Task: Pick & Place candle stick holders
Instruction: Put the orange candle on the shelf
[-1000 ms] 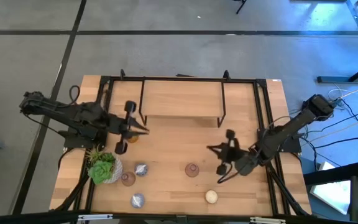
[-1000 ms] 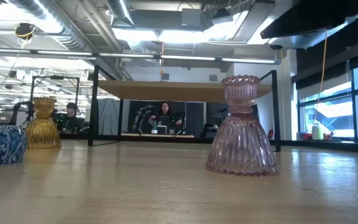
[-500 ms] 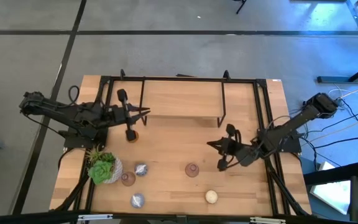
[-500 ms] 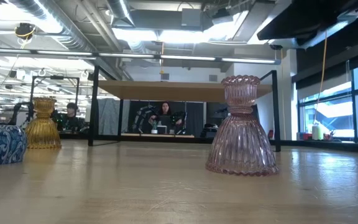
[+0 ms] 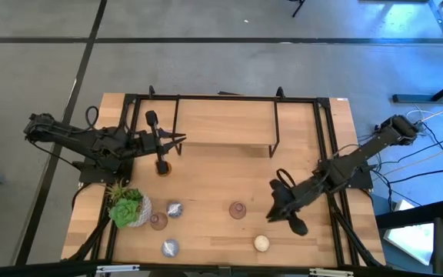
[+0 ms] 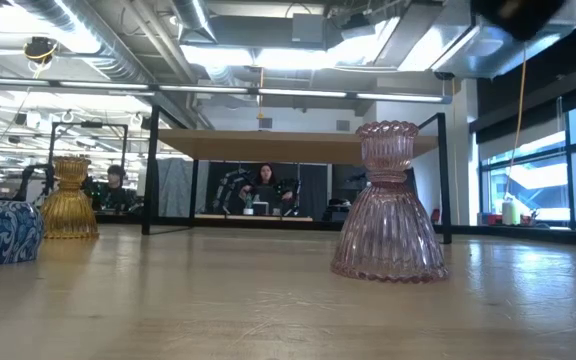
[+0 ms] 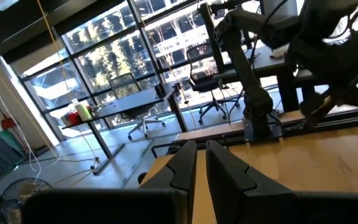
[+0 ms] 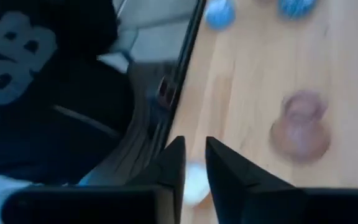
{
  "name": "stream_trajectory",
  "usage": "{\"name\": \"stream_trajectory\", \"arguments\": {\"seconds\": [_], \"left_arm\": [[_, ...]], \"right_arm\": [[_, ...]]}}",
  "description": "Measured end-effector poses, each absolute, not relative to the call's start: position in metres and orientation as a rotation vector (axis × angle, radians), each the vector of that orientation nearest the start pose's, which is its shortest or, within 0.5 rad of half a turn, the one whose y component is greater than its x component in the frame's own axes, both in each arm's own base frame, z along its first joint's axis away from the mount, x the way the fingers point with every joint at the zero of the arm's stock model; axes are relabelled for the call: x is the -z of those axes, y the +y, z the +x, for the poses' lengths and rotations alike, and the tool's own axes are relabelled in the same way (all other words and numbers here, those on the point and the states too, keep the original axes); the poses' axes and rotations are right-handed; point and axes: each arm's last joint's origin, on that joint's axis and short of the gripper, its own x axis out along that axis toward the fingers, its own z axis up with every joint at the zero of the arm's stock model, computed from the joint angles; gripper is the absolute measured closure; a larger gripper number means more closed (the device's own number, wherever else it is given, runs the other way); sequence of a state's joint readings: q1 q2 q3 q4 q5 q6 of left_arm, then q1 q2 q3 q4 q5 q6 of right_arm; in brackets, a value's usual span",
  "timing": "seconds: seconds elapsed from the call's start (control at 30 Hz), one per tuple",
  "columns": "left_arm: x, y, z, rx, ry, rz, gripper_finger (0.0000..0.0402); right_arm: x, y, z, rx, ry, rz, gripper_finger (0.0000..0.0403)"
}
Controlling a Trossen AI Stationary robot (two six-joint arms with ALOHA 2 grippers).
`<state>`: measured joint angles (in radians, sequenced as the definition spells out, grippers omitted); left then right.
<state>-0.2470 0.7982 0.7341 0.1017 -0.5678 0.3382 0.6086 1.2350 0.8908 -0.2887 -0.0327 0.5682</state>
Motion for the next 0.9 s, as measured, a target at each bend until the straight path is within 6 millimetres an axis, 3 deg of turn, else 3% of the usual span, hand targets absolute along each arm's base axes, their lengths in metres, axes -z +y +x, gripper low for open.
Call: {"name": "stream_trajectory", "arguments": {"seconds": [0.13,0.3,0.53,0.7,0.9], "left_arm": [[-0.339,-0.028,0.175,-0.321,0.034,0.323,0.0371],[-0.338,-0.028,0.175,-0.318,0.041,0.319,0.0371],[-0.338,-0.028,0.175,-0.318,0.040,0.319,0.0371],[-0.338,-0.028,0.175,-0.318,0.041,0.326,0.0371],[-0.338,-0.028,0.175,-0.317,0.042,0.336,0.0371]], "right_arm": [[-0.263,0.153,0.202,-0.299,0.948,0.484,0.0298],[-0.246,0.144,0.187,0.016,1.174,0.631,0.0262],[-0.239,0.129,0.187,0.278,1.083,0.515,0.0248],[-0.239,0.134,0.190,0.209,1.089,0.522,0.0249],[-0.235,0.163,0.186,-0.006,1.090,0.417,0.0249]]}}
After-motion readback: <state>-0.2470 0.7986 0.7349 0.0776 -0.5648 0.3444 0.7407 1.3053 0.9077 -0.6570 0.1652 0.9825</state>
